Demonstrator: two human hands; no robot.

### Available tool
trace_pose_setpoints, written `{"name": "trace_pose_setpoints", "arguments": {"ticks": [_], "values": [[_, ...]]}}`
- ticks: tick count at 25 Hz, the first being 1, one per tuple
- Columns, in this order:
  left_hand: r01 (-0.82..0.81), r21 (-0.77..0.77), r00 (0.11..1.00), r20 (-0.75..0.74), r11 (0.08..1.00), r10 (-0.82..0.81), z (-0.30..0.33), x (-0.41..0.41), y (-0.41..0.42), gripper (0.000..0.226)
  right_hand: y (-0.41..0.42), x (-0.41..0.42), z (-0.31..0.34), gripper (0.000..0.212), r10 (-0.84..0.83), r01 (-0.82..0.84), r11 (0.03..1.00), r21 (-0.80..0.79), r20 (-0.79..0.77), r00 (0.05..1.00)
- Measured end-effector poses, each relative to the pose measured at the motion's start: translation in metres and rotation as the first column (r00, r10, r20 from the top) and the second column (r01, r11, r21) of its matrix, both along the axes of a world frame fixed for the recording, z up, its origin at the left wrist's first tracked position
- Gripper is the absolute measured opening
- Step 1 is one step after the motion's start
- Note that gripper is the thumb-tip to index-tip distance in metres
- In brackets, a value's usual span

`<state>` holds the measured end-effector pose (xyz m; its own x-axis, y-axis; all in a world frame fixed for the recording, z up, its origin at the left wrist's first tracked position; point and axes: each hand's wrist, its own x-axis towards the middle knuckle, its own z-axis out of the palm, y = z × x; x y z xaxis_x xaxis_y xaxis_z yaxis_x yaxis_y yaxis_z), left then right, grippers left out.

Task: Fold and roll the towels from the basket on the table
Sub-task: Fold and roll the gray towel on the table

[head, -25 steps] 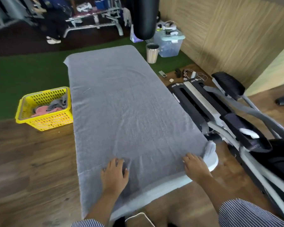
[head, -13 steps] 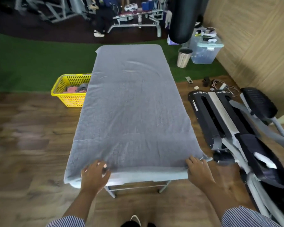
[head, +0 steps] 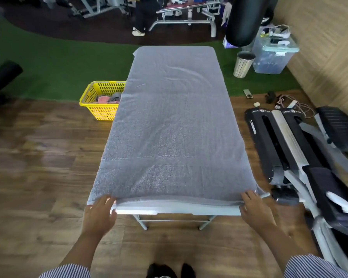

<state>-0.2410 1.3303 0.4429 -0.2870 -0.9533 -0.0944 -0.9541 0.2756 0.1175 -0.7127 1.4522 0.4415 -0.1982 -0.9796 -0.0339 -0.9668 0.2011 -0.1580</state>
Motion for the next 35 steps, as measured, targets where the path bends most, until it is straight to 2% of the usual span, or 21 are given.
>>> {"name": "trace_pose_setpoints", "arguments": {"ticks": [4,6,9,11,13,16,18,20,22,25,27,32,35], "values": [[0.062,-0.16,0.998,-0.007,0.985,-0.064,-0.003,0.005,-0.005,0.024,-0.001,0.0,-0.002,0.026,-0.028,0.03,0.999,-0.024,0.094,0.995],[0.09,-0.184,0.996,0.029,0.979,-0.086,-0.004,0.005,-0.014,0.02,-0.004,0.001,-0.002,0.02,-0.065,0.07,0.997,-0.029,0.143,0.988],[0.129,-0.142,0.987,0.113,0.981,-0.113,-0.009,0.014,-0.022,0.048,-0.001,0.007,-0.001,0.016,-0.141,0.149,0.989,-0.02,0.212,0.967],[0.178,-0.14,0.979,0.128,0.974,-0.16,-0.013,0.031,-0.024,0.048,0.003,0.012,-0.003,0.024,-0.133,0.139,0.99,-0.006,0.239,0.962],[0.204,-0.151,0.977,0.103,0.967,-0.189,-0.013,0.044,-0.027,0.043,0.009,0.013,-0.007,0.027,-0.134,0.126,0.991,0.049,0.249,0.959],[0.248,-0.183,0.968,0.072,0.951,-0.239,-0.016,0.05,-0.029,0.038,0.014,0.006,-0.003,0.012,-0.142,0.136,0.99,0.044,0.214,0.966],[0.266,-0.218,0.964,0.049,0.939,-0.262,-0.017,0.052,-0.031,0.041,0.019,0.002,-0.003,0.022,-0.137,0.138,0.99,0.003,0.151,0.979],[0.254,-0.239,0.967,0.027,0.937,-0.255,-0.019,0.054,-0.033,0.046,0.023,-0.002,-0.007,0.028,-0.116,0.12,0.992,-0.025,0.113,0.987],[0.227,-0.255,0.973,0.015,0.94,-0.23,-0.019,0.05,-0.03,0.043,0.025,-0.007,-0.01,0.02,-0.08,0.086,0.995,-0.047,0.118,0.99],[0.157,-0.259,0.986,-0.014,0.953,-0.166,-0.017,0.041,-0.03,0.031,0.023,-0.016,-0.014,0.037,-0.065,0.074,0.995,-0.069,0.134,0.989],[0.14,-0.241,0.989,-0.015,0.96,-0.148,-0.017,0.041,-0.027,0.037,0.023,-0.018,-0.011,0.04,-0.093,0.108,0.99,-0.093,0.157,0.983],[0.094,-0.248,0.995,0.008,0.964,-0.095,-0.012,0.047,-0.02,0.041,0.026,-0.023,-0.004,0.034,-0.008,0.033,0.993,-0.11,0.218,0.976],[0.033,-0.235,0.999,0.028,0.971,-0.027,-0.014,0.049,-0.021,0.04,0.022,-0.022,0.002,0.031,-0.023,0.062,0.989,-0.132,0.28,0.96]]}}
